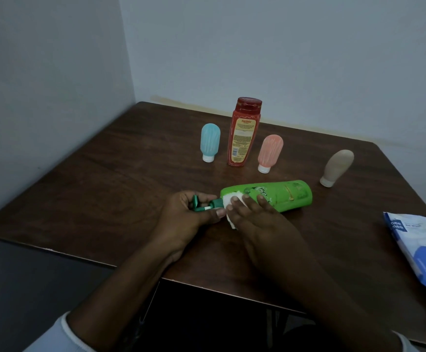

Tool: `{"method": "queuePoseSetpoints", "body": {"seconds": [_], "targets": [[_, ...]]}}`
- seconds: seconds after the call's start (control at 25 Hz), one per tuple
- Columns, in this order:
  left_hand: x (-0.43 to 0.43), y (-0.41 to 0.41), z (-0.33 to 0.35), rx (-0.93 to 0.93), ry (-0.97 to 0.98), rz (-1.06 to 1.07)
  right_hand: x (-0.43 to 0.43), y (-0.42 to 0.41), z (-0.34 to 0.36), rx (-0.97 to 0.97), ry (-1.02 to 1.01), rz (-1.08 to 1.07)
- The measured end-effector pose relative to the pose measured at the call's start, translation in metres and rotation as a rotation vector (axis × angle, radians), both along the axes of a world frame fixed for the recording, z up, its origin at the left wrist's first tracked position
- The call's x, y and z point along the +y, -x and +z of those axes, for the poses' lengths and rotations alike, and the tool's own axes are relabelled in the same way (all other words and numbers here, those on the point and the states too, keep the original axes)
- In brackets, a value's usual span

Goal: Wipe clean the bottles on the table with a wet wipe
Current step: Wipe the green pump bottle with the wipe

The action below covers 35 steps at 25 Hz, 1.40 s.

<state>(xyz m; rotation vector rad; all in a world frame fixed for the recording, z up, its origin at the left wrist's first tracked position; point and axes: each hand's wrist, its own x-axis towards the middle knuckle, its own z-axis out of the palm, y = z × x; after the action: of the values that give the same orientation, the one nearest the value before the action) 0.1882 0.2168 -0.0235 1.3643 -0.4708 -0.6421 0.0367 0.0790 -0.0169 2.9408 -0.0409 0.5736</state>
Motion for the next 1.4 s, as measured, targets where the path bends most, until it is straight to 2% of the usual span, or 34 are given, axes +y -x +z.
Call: {"method": "queuePoseSetpoints", "body": {"seconds": [0.24,0.48,0.56,0.92,1.0,1.12,1.24,1.32,1.4], "targets": [[0.001,0.001,0.002,0.002,0.012,0.001,0.005,0.010,-0.005,-0.057,0.022,0.011],[0.005,0.005,0.005,-0.079,0.011,-0.030,0.001,-0.029,0.034,0.053,-0.257,-0.075],[0.004,0.005,0.004,-0.105,-0.001,-0.017,-0.003,-0.033,0.047,0.075,-0.295,-0.096],[0.001,0.005,0.000,-0.140,-0.004,-0.026,-0.085,0.012,0.049,-0.059,-0.353,-0.494],[0.002,0.005,0.001,-0.169,-0.017,-0.026,-0.071,0.005,0.047,-0.072,-0.348,-0.458],[0.003,0.006,0.001,-0.224,-0.036,-0.020,-0.029,-0.017,0.042,0.003,-0.381,-0.273],[0.005,0.006,0.000,-0.253,-0.037,-0.010,-0.004,-0.031,0.038,0.122,-0.252,-0.141],[0.005,0.007,0.001,-0.257,-0.040,-0.010,-0.013,-0.027,0.043,0.132,-0.249,-0.151],[0.005,0.007,0.001,-0.257,-0.042,-0.011,-0.036,-0.015,0.045,0.109,-0.287,-0.248]]}}
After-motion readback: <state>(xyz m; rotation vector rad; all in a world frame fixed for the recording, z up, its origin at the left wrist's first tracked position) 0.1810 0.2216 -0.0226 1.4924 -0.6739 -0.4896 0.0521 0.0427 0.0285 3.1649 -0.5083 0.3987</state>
